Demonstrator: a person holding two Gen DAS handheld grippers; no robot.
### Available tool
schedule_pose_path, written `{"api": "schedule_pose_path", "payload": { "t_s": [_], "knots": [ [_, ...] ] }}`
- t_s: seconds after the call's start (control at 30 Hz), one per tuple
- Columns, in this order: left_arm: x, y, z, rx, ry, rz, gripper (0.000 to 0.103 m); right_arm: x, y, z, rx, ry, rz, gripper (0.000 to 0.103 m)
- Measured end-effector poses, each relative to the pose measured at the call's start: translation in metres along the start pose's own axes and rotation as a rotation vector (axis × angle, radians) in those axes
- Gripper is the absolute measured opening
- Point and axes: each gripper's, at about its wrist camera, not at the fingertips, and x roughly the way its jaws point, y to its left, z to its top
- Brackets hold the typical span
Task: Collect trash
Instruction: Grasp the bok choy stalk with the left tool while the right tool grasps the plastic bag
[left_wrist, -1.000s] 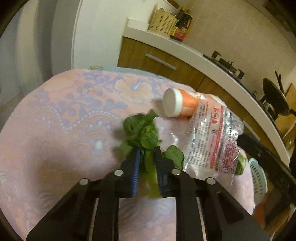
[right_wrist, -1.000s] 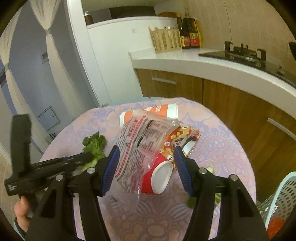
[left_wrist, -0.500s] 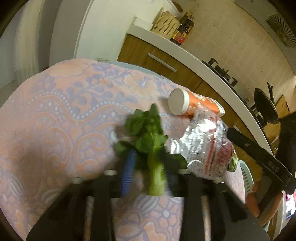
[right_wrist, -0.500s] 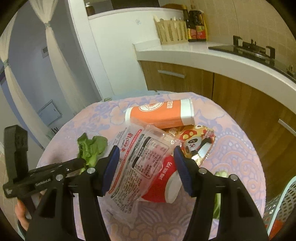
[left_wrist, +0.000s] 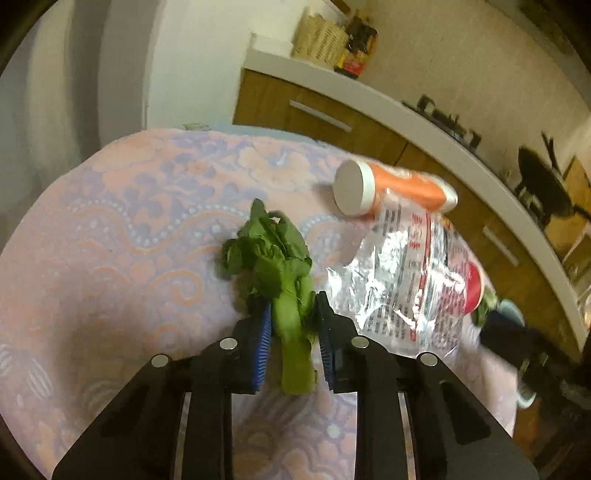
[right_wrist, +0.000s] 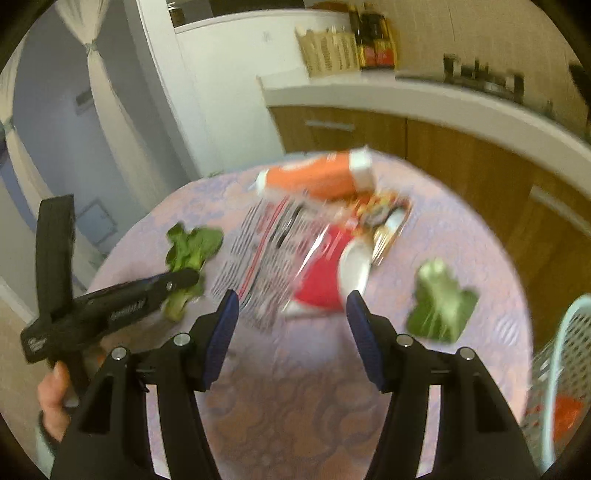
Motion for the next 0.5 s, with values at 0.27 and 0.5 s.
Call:
{"api": "schedule_pose_path", "payload": {
  "t_s": [0.27, 0.5],
  "knots": [
    [-0.006, 0.006, -0.003, -0.020, -0.019, -0.053, 0.021, 0.027, 0.014, 0.006, 0.019, 0.088, 0.091, 0.052],
    [-0.008, 0.008, -0.004, -0.027, -0.018, -0.062, 0.021, 0.040, 0.010, 0.011, 0.098, 0.108, 0.061, 0.021]
  ]
}}
